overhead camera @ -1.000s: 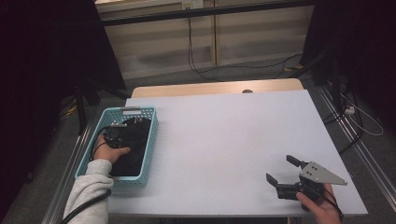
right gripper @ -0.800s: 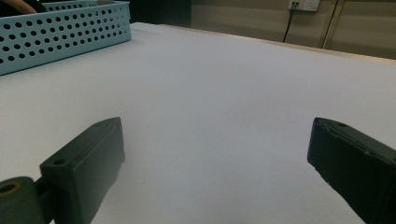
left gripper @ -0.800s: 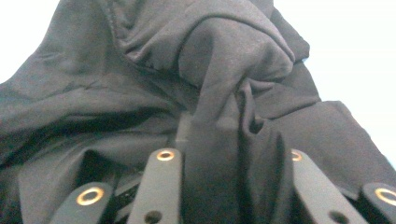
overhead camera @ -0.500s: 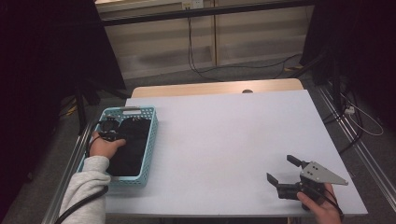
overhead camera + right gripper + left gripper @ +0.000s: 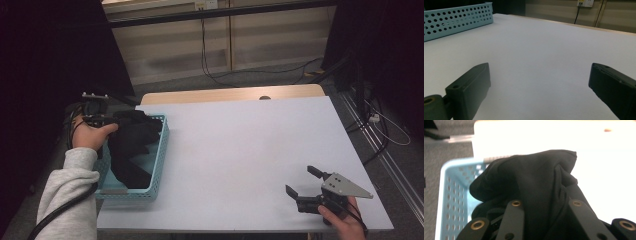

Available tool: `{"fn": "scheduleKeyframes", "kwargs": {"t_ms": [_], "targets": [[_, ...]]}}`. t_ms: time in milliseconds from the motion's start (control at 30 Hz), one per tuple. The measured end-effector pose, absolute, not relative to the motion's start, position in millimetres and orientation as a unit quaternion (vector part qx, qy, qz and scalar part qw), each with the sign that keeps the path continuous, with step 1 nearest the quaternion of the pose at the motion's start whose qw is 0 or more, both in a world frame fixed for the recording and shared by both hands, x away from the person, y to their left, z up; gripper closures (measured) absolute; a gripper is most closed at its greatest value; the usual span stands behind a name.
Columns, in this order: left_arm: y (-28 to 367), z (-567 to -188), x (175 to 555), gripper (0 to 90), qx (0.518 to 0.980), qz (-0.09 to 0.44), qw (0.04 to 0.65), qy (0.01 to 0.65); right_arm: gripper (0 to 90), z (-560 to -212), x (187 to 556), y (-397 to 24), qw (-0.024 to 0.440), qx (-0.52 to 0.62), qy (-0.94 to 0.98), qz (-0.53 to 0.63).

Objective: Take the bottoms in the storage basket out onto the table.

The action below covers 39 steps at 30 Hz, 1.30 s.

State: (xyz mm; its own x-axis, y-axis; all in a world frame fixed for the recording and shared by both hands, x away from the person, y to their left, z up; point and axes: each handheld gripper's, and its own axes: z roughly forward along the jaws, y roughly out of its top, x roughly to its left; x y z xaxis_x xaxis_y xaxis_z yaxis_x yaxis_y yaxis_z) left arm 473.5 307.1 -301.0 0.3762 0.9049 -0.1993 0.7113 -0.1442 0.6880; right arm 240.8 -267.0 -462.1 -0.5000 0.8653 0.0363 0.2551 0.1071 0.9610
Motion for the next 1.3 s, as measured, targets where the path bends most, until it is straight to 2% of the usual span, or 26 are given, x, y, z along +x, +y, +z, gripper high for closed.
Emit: {"fn": "scheduleKeyframes", "kwargs": {"t_ms": [200,267,367,500,533,567,600,633,800,1300], "targets": [[295,-266,476,76.8,0.743,0.149,0.395,0.519,3.1,-462,241,-267,0.288,0.409,0.685,0.530],[283,-240,477,76.8,0.734,0.157,0.428,0.503,3.1,-463,241,-267,0.287,0.409,0.685,0.530],[275,-224,477,76.8,0.727,0.152,0.455,0.492,3.1,-463,242,-267,0.288,0.408,0.687,0.528],[245,-199,473,76.8,0.732,0.147,0.486,0.455,3.1,-463,242,-267,0.286,0.409,0.687,0.529],[226,-194,471,76.8,0.737,0.140,0.500,0.432,3.1,-463,242,-266,0.286,0.409,0.686,0.529],[226,-194,471,76.8,0.737,0.140,0.500,0.432,3.1,-463,242,-266,0.286,0.409,0.686,0.529],[206,-192,469,76.8,0.742,0.126,0.514,0.412,3.1,-463,242,-266,0.286,0.408,0.687,0.529],[206,-192,469,76.8,0.742,0.126,0.514,0.412,3.1,-463,242,-266,0.286,0.408,0.687,0.529],[150,-202,463,76.7,0.765,0.090,0.519,0.370,3.1,-463,242,-267,0.287,0.408,0.686,0.530],[78,-229,454,76.7,0.782,0.045,0.523,0.335,3.1,-462,241,-268,0.288,0.407,0.685,0.531]]}}
